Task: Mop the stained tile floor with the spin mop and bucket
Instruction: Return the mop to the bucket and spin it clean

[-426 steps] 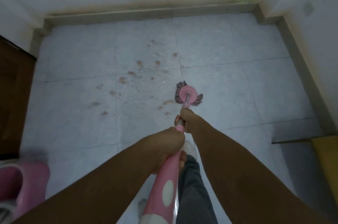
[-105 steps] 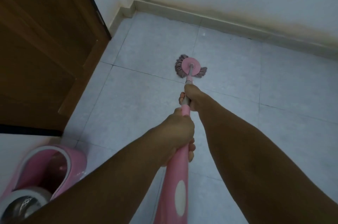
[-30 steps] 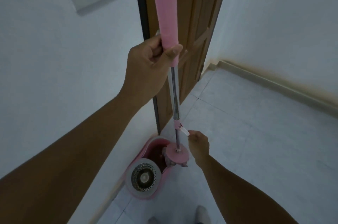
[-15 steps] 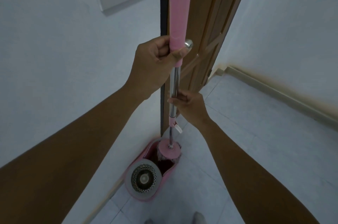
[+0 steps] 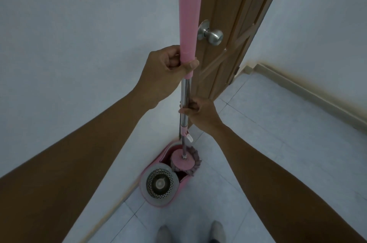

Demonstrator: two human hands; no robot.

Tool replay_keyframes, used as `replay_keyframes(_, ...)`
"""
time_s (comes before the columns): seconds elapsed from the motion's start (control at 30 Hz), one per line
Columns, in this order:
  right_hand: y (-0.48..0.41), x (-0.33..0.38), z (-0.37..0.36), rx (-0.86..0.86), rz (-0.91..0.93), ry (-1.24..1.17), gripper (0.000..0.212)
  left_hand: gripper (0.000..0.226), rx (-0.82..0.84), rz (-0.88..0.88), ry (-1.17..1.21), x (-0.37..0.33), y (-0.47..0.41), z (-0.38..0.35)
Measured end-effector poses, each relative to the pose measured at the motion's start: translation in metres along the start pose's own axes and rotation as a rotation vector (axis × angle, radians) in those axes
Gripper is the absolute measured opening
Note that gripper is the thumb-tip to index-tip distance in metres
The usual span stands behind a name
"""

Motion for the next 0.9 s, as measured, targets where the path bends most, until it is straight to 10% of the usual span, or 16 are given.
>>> replay_keyframes(0.47, 0.037, -0.066, -0.046, 0.144, -0.214, 0.176, 0.019, 0.038, 0.231, 0.165, -0.126, 0.076, 0.02, -0.022)
replay_keyframes(0.9, 0.029, -0.035, -0.04, 0.006, 0.079, 0.203, 0.019, 0.047, 0.293, 0.019, 0.08, 0.035, 0.015, -0.006)
Point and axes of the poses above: each hand's wrist, its own y-axis away from the middle knuckle, its own z-axis out of the back of the hand, x = y × z, the point moved 4 cm from there along -y, towards the middle knuckle, and after that the axes turned 14 degrees about z, right-handed, at the moved point
